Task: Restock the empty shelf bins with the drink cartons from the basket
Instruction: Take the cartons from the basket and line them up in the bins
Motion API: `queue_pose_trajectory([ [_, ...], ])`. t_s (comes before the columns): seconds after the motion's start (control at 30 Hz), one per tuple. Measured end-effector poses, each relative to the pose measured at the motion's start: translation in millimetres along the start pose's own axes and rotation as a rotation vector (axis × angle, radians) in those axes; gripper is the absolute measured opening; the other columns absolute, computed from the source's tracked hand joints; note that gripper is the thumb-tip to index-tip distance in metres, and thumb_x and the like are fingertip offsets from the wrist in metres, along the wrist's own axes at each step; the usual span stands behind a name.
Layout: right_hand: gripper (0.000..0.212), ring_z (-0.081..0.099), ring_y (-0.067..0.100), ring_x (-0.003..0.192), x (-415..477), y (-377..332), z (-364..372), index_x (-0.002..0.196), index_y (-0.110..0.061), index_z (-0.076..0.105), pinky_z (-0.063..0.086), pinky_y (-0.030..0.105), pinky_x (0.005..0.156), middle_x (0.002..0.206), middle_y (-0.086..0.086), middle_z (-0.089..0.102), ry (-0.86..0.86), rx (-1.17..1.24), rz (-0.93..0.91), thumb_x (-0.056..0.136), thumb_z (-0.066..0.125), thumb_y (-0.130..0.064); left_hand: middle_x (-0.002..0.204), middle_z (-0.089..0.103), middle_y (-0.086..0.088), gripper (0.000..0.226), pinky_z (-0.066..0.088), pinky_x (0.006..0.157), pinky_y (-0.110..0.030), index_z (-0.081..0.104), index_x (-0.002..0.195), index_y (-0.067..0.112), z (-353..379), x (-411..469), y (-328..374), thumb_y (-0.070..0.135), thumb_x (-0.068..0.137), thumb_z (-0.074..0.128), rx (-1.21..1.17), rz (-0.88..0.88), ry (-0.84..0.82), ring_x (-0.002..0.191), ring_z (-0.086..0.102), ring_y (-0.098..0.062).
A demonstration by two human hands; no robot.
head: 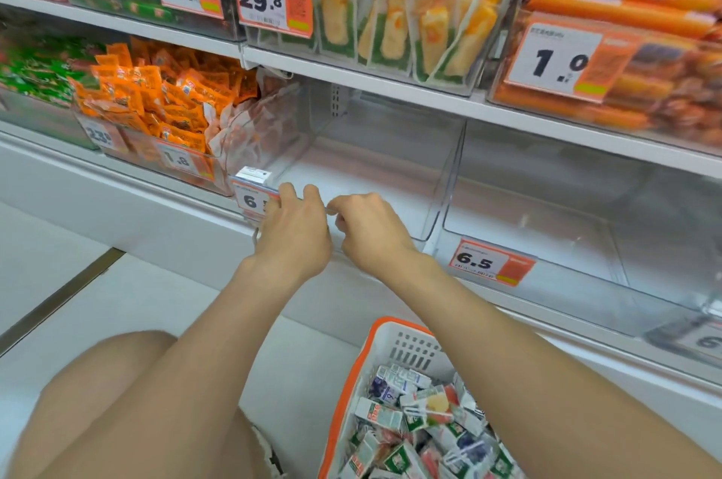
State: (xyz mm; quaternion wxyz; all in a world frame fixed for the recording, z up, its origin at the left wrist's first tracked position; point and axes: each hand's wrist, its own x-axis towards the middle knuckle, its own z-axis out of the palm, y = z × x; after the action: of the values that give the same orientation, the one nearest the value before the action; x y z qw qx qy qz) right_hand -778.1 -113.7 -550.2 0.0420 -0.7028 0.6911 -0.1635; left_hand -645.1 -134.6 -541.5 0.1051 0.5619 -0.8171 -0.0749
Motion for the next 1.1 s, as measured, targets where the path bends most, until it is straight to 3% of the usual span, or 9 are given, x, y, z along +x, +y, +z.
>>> queue_pose_trajectory([
  [0.13, 0.052, 0.065, 0.035, 0.102, -14.1, 4.0, -7.4, 0.135, -0.016, 0.062, 0.056, 0.042, 0.075, 0.110, 0.011, 0.070, 0.001, 0.022, -0.082, 0.088, 0.055, 0.006, 0.135, 0.043, -0.021, 0.040, 0.043, 0.096, -0.045, 0.043, 0.132, 0.007, 2.9, -0.8, 7.5, 0.016, 0.098, 0.061, 0.038, -0.038, -0.012, 0.119, 0.048, -0.044],
  [0.23, 0.036, 0.062, 0.034, 0.108, -44.8, 19.8, -27.0, 0.129, -0.013, 0.064, 0.053, 0.046, 0.088, 0.117, 0.009, 0.067, 0.162, 0.007, -0.172, 0.094, 0.057, -0.007, 0.136, 0.045, -0.015, 0.041, 0.038, 0.098, -0.044, 0.047, 0.134, 0.015, 4.9, -7.5, 24.2, 0.024, 0.097, 0.062, 0.195, -0.022, 0.053, 0.126, 0.042, -0.041],
  [0.33, 0.029, 0.058, 0.031, 0.094, -84.7, 54.4, -53.0, 0.108, -0.014, 0.064, 0.048, 0.043, 0.081, 0.102, 0.005, 0.062, 0.346, -0.026, -0.166, 0.082, 0.056, -0.003, 0.136, 0.048, -0.009, 0.045, 0.032, 0.097, -0.045, 0.052, 0.136, 0.022, 7.8, -11.6, 53.4, 0.023, 0.092, 0.061, 0.134, 0.141, 0.166, 0.126, 0.039, -0.037],
  [0.4, 0.031, 0.054, 0.032, 0.092, -109.2, 85.7, -68.5, 0.104, -0.014, 0.060, 0.045, 0.045, 0.078, 0.100, 0.005, 0.057, 0.363, -0.111, -0.059, 0.076, 0.058, -0.001, 0.135, 0.054, -0.004, 0.050, 0.030, 0.102, -0.045, 0.052, 0.140, 0.023, 10.4, -13.9, 73.5, 0.023, 0.091, 0.060, -0.038, 0.240, 0.128, 0.127, 0.042, -0.034],
  [0.53, 0.048, 0.054, 0.037, 0.103, -143.0, 143.3, -84.8, 0.126, -0.015, 0.059, 0.046, 0.047, 0.085, 0.117, 0.009, 0.060, 0.202, -0.297, 0.245, 0.079, 0.063, -0.002, 0.120, 0.069, -0.002, 0.042, 0.024, 0.119, -0.054, 0.053, 0.134, 0.016, 24.2, -21.4, 105.1, 0.021, 0.093, 0.057, -0.199, 0.247, -0.035, 0.125, 0.054, -0.031],
  [0.63, 0.044, 0.064, 0.033, 0.103, -163.0, 172.9, -81.1, 0.123, -0.017, 0.064, 0.051, 0.044, 0.088, 0.113, 0.007, 0.071, 0.217, -0.157, 0.323, 0.084, 0.058, 0.003, 0.102, 0.066, -0.006, 0.025, 0.010, 0.123, -0.069, 0.052, 0.117, 0.010, 32.3, -29.3, 123.1, 0.007, 0.092, 0.054, -0.168, 0.196, -0.077, 0.115, 0.055, -0.033],
  [0.7, 0.036, 0.068, 0.027, 0.099, -170.5, 183.9, -76.1, 0.116, -0.015, 0.071, 0.052, 0.037, 0.089, 0.109, 0.005, 0.073, 0.282, -0.035, 0.310, 0.090, 0.058, 0.007, 0.106, 0.066, -0.008, 0.036, 0.006, 0.121, -0.073, 0.053, 0.120, 0.008, 31.0, -32.6, 131.5, -0.004, 0.086, 0.055, -0.161, 0.160, -0.064, 0.118, 0.054, -0.032],
  [0.97, 0.033, 0.069, 0.021, 0.095, -153.0, 191.0, -85.6, 0.110, -0.012, 0.078, 0.037, 0.011, 0.086, 0.107, 0.004, 0.074, 0.433, 0.070, 0.246, 0.090, 0.063, 0.010, 0.112, 0.071, -0.007, 0.057, 0.007, 0.122, -0.072, 0.059, 0.123, 0.007, 34.8, -23.3, 134.9, -0.019, 0.073, 0.050, -0.212, 0.094, 0.032, 0.114, 0.057, -0.030],
  [1.1, 0.034, 0.069, 0.019, 0.091, -156.6, 185.4, -90.0, 0.108, -0.014, 0.078, 0.039, 0.015, 0.085, 0.104, 0.001, 0.074, 0.413, 0.086, 0.247, 0.088, 0.063, 0.010, 0.112, 0.073, -0.006, 0.060, 0.007, 0.122, -0.071, 0.057, 0.127, 0.008, 31.4, -22.1, 133.0, -0.020, 0.074, 0.049, -0.210, 0.100, 0.058, 0.112, 0.063, -0.030],
])
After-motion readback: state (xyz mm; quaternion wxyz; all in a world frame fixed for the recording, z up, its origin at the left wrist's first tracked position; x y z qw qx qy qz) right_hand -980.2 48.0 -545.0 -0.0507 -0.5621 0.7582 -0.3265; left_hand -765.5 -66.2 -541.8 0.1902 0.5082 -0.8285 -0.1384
